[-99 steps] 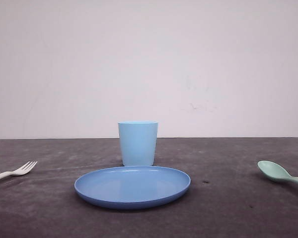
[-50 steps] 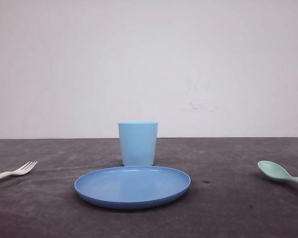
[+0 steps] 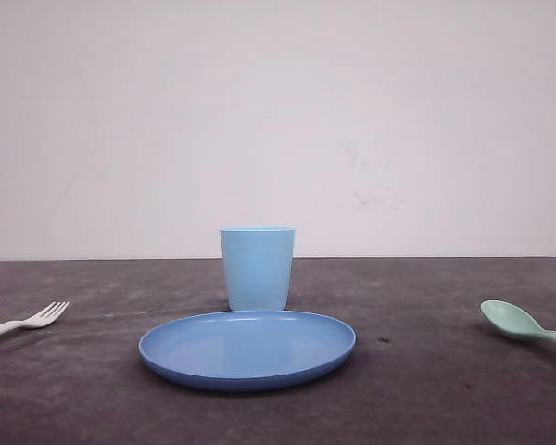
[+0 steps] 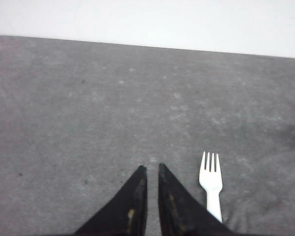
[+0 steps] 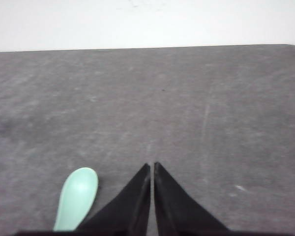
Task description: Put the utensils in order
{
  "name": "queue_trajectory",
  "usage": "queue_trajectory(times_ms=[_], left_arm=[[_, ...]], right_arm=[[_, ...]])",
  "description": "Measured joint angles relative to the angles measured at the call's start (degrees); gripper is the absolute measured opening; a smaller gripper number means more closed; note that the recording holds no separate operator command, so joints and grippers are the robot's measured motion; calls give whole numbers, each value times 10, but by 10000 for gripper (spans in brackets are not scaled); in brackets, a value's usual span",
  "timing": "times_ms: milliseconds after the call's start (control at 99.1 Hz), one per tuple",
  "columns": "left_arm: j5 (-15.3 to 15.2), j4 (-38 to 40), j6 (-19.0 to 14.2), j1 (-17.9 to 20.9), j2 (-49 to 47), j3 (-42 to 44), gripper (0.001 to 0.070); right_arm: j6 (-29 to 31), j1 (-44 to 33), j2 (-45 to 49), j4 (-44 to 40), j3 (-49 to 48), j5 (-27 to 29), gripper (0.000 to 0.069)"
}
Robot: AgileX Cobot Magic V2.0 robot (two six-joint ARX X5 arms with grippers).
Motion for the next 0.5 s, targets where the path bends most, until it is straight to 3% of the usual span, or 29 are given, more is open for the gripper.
queue_trajectory(times_ms=[151, 222, 313, 504], left_arm=[[3, 33, -48, 0, 0, 0, 15], [19, 68, -72, 0, 0, 1, 15], [43, 96, -101, 0, 0, 14, 15], [61, 102, -136, 0, 13, 116, 15]], right_arm=[[46, 0, 0, -5, 5, -7, 13], [73, 0, 1, -8, 26, -17, 10], [104, 0, 2, -9, 76, -34, 9], [130, 0, 37, -48, 210, -43, 9]])
